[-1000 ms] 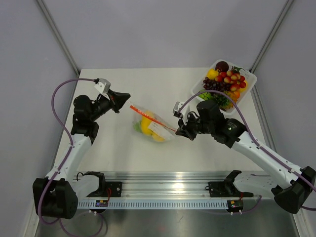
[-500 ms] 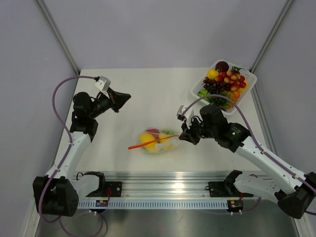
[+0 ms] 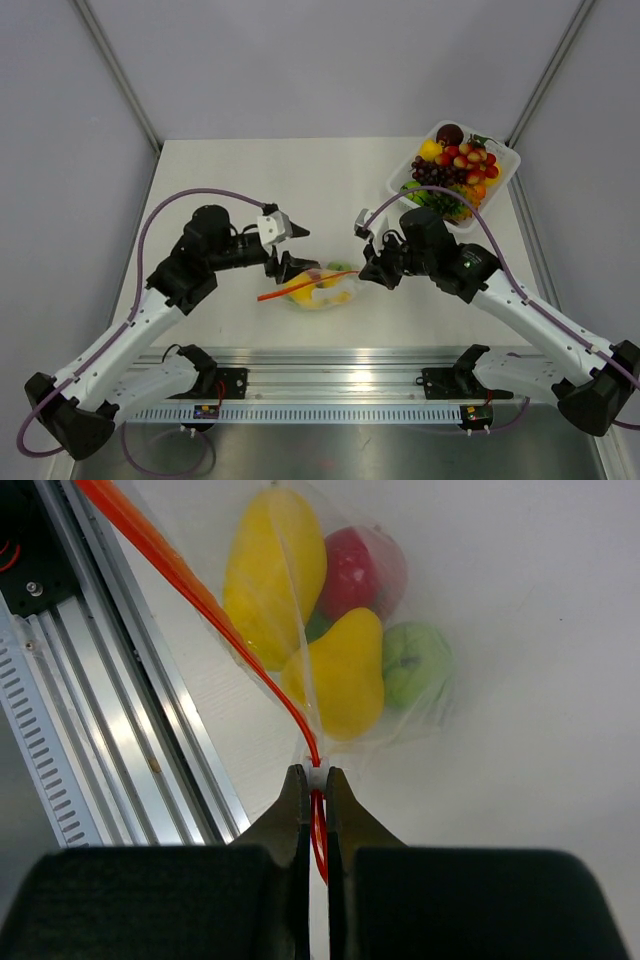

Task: Place the food in the zip-top bag and seal the zipper
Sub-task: Zip the zipper food storage bag at the center of the board.

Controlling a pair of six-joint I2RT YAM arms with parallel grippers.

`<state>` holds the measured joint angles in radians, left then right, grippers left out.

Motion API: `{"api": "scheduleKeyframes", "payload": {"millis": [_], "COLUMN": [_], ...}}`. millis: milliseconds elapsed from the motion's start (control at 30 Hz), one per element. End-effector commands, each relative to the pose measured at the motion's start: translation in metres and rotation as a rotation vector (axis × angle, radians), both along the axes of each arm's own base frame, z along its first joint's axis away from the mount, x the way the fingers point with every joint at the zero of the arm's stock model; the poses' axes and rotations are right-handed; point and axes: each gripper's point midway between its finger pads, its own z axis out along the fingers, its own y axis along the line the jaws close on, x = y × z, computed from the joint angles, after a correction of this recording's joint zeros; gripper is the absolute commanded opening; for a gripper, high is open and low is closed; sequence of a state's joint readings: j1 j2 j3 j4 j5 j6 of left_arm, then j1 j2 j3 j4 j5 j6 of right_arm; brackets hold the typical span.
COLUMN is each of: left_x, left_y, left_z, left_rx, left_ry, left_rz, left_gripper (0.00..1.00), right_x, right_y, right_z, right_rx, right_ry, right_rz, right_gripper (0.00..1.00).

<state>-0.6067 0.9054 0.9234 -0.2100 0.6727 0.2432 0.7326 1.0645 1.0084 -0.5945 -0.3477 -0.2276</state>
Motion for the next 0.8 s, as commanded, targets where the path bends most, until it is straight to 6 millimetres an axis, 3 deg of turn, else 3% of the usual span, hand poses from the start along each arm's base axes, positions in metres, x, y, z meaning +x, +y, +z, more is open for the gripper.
{"api": "scheduleKeyframes", "payload": {"millis": [0, 267, 500, 567, 667, 700, 767], "left_x": [-0.001, -0.001, 0.003, 0.006, 0.01, 0.011, 0.015], "left_y": [-0.006, -0.032, -0.041, -0.04, -0.037, -0.036, -0.032], "left_z": [-0.044, -0.074, -0.086, -0.088, -0.086, -0.087, -0.089], "left_rx": [0.127, 0.174, 0.2, 0.211, 0.219, 0.22, 0.233], "left_ry": [0.043, 0.088, 0.127, 0.125, 0.11, 0.115, 0.109], "left_rz": [0.016, -0.018, -0.022, -0.011, 0.011, 0.025, 0.053], "left_gripper": [0.67, 0.63, 0.54, 0.48, 0.05, 0.0, 0.0], "right_x": [0.012, 0.014, 0.015, 0.016, 0.017, 0.017, 0.016], "right_y": [0.007, 0.011, 0.012, 0.011, 0.007, 0.007, 0.004], "right_z": [0.028, 0.029, 0.028, 0.027, 0.024, 0.023, 0.018], "right_rx": [0.061, 0.065, 0.059, 0.049, 0.029, 0.027, 0.022], "right_ry": [-0.055, -0.033, -0.03, -0.033, -0.041, -0.043, -0.045], "right_rz": [-0.026, -0.035, -0.028, -0.031, -0.039, -0.043, -0.05], "right_gripper": [0.0, 0.0, 0.0, 0.0, 0.0, 0.0, 0.0]}}
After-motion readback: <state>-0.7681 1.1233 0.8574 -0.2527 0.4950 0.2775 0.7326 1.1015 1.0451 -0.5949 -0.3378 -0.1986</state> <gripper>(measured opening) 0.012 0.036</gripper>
